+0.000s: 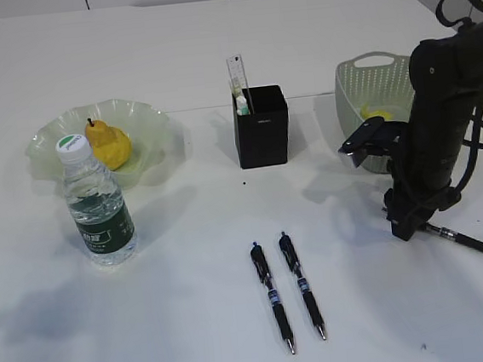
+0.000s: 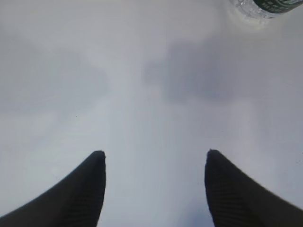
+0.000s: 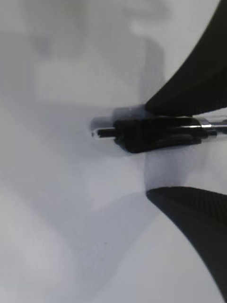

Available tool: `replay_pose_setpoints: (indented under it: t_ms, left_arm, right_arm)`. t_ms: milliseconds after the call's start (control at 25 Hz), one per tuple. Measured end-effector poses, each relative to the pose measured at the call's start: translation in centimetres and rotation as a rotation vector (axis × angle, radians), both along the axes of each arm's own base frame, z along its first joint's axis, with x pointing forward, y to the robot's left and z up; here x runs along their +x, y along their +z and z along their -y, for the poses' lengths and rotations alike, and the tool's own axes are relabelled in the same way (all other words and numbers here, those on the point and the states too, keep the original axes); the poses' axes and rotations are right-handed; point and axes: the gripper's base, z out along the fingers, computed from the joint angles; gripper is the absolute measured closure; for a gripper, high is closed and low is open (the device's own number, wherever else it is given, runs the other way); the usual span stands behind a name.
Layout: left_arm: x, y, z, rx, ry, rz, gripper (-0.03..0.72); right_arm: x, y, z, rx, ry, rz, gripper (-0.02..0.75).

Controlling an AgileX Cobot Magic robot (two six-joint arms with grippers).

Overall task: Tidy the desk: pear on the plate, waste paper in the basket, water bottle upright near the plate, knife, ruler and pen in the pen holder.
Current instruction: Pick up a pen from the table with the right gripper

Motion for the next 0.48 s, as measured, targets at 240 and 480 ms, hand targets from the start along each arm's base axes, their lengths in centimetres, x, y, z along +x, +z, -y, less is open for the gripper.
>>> replay_pose_setpoints:
  t_ms: [240,480]
  left_arm:
    - [0.0,0.0,0.0,0.0,0.0,0.0,0.221]
    - [0.0,0.0,0.0,0.0,0.0,0.0,0.221]
  right_arm:
    - [0.02,0.0,0.0,0.0,0.0,0.002,0.507]
    - [0.02,0.0,0.0,0.0,0.0,0.002,0.591]
